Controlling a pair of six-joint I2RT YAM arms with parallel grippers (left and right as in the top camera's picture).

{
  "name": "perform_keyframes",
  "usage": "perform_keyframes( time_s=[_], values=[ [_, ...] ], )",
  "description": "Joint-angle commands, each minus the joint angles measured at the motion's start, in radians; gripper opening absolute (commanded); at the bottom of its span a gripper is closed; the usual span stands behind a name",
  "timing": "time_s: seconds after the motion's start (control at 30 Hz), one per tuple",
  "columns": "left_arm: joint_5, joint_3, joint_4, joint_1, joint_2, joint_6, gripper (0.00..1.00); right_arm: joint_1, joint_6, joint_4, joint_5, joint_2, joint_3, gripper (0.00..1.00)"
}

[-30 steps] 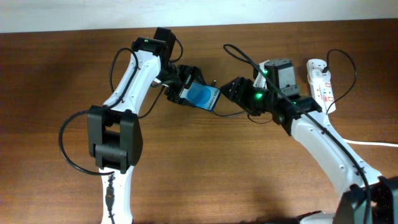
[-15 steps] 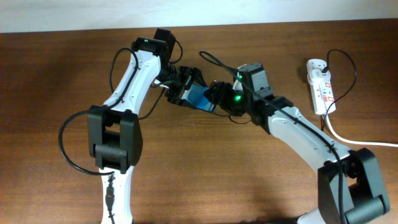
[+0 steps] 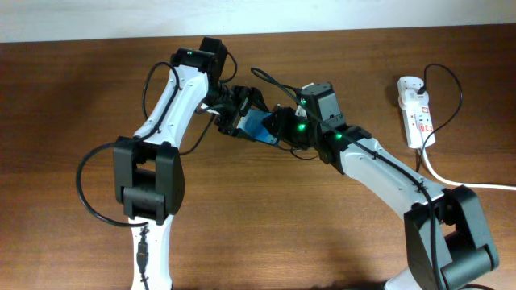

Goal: Plug charger to phone and switch on socket
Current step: 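Reach the right gripper to the phone and grasp its side edge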

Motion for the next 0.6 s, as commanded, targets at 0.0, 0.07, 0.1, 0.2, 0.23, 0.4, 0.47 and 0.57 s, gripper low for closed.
perform_keyframes(
  time_s=[0.0, 0.07, 0.1, 0.2, 0.23, 0.4, 0.47, 0.57],
  values=[
    [0.037, 0.022, -0.003, 0.003, 0.0, -0.01, 0.0, 0.009, -0.006, 0.003, 0.004, 0.009, 0.017, 0.34],
    [0.037, 0.022, -0.003, 0.003, 0.0, -0.01, 0.0, 0.009, -0.006, 0.003, -0.002, 0.009, 0.017, 0.31],
    [0.037, 0.022, -0.003, 0.003, 0.0, -0.01, 0.0, 0.009, -0.006, 0.003, -0.004, 0.009, 0.017, 0.3],
    [0.037, 0.022, -0.003, 0.003, 0.0, -0.01, 0.0, 0.009, -0.006, 0.004, -0.011, 0.009, 0.017, 0.26],
    [0.037, 0.022, -0.003, 0.003, 0.0, -0.01, 0.0, 0.009, -0.005, 0.004, -0.015, 0.009, 0.017, 0.25],
    [0.037, 0.022, -0.003, 0.003, 0.0, -0.01, 0.0, 0.009, 0.005, 0.004, -0.021, 0.009, 0.017, 0.19],
    [0.037, 0.022, -0.003, 0.003, 0.0, -0.01, 0.0, 0.009, 0.005, 0.004, -0.021, 0.009, 0.017, 0.17],
    [0.037, 0.022, -0.003, 0.003, 0.0, -0.01, 0.0, 0.009, 0.009, 0.004, -0.021, 0.009, 0.017, 0.14]
  ],
)
